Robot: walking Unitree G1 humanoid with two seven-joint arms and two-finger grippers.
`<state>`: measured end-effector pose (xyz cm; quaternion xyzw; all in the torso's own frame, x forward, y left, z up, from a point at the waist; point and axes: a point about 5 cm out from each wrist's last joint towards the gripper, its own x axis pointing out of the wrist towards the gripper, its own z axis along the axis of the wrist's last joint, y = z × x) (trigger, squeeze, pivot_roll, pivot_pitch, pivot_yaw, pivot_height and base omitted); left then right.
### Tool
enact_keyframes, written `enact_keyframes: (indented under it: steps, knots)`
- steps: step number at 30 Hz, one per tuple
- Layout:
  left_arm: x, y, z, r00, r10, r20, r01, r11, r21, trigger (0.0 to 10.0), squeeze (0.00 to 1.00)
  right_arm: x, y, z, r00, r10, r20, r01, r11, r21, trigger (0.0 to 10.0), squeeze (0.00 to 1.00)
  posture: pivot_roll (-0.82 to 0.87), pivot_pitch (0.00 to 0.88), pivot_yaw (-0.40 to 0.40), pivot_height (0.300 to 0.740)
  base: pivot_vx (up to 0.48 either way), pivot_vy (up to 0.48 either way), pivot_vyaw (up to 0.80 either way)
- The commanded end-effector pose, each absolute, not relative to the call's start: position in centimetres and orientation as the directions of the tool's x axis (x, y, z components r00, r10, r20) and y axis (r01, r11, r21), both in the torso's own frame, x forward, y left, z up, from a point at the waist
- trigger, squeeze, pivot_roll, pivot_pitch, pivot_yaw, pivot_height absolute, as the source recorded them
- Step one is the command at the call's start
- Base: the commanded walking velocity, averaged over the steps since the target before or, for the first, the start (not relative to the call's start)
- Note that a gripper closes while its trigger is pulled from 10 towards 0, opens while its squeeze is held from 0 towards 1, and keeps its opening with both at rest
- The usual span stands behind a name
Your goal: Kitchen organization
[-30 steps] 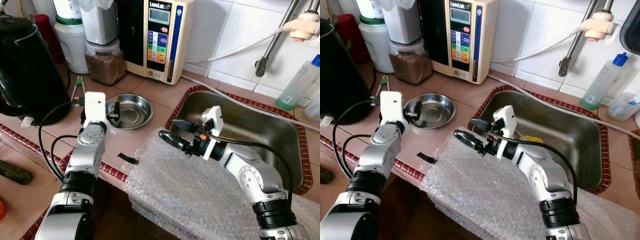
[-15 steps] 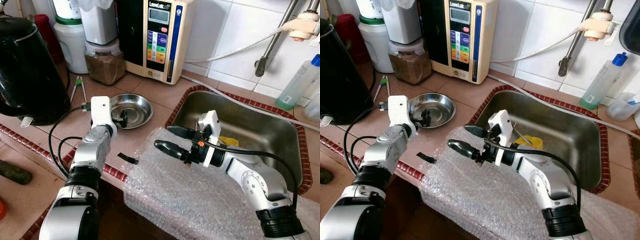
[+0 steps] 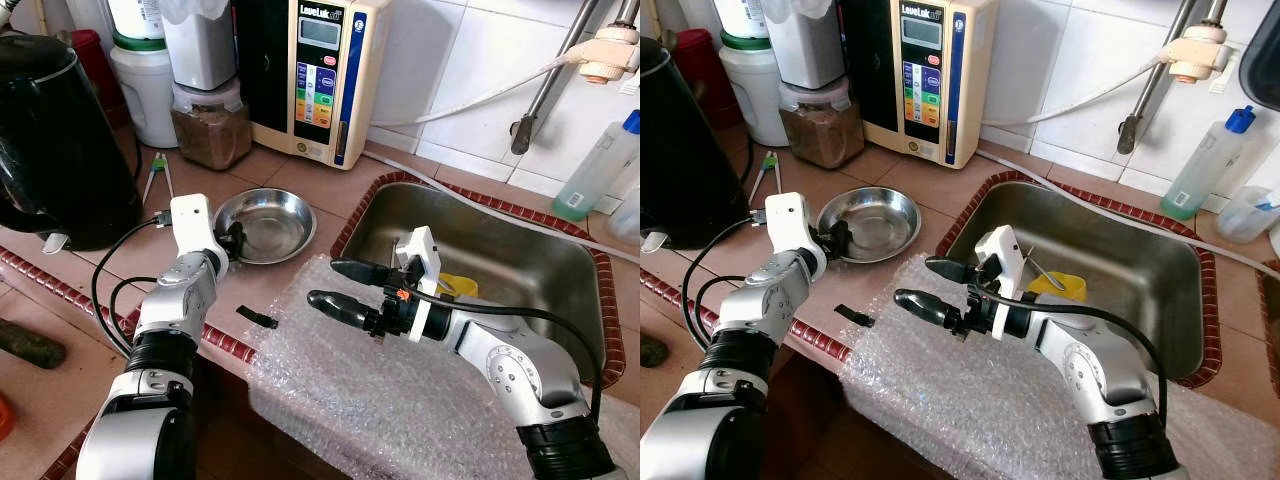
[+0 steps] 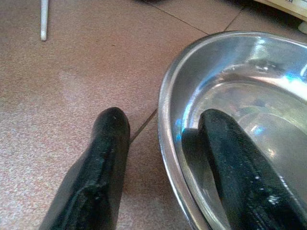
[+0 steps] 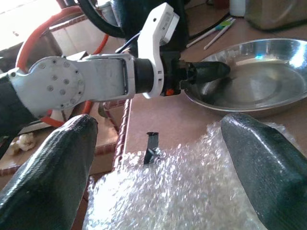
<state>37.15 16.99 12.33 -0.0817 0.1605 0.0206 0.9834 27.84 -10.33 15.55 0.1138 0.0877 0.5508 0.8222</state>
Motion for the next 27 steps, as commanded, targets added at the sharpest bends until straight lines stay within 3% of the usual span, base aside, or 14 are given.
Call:
enact_keyframes:
  steps: [1, 13, 21, 23, 24, 27]
  knots:
    - [37.1, 16.7, 11.9, 0.936, -0.010, -0.353, -0.054, 0.984, -0.171, 0.0, 0.00, 27.7, -10.7, 16.1, 0.368, 0.930, -0.013, -0.894, 0.357, 0.271, 10.0, 0.00, -0.04, 0.000, -0.044, 0.740, 0.000, 0.000, 0.00]
    - [36.8, 16.2, 12.1, 0.923, -0.104, -0.371, 0.045, 0.985, -0.165, 0.0, 0.00, 28.1, -11.8, 15.9, 0.334, 0.937, -0.106, -0.904, 0.350, 0.246, 10.0, 0.00, -0.04, 0.000, -0.037, 0.740, 0.000, 0.000, 0.00]
    - [36.4, 17.9, 12.1, 0.909, -0.100, -0.404, 0.050, 0.990, -0.132, 0.0, 0.00, 27.7, -12.4, 15.6, 0.264, 0.949, -0.172, -0.926, 0.299, 0.230, 10.0, 0.00, -0.04, 0.000, -0.026, 0.740, 0.000, 0.000, 0.00]
    - [36.3, 18.5, 12.3, 0.915, -0.084, -0.395, 0.037, 0.992, -0.123, 0.0, 0.00, 28.1, -12.7, 15.6, 0.288, 0.940, -0.180, -0.920, 0.324, 0.220, 10.0, 0.00, -0.04, 0.000, -0.026, 0.740, 0.000, 0.000, 0.00]
    - [36.1, 18.9, 12.7, 0.928, -0.066, -0.367, 0.022, 0.992, -0.123, 0.0, 0.00, 29.0, -13.0, 15.9, 0.346, 0.922, -0.173, -0.902, 0.377, 0.208, 10.0, 0.00, -0.04, 0.000, -0.025, 0.740, 0.000, 0.000, 0.00]
    - [36.0, 19.2, 13.0, 0.941, -0.061, -0.333, 0.021, 0.992, -0.124, 0.0, 0.00, 29.6, -13.2, 16.5, 0.377, 0.913, -0.153, -0.888, 0.404, 0.218, 10.0, 0.00, -0.04, 0.000, -0.023, 0.740, 0.000, 0.000, 0.00]
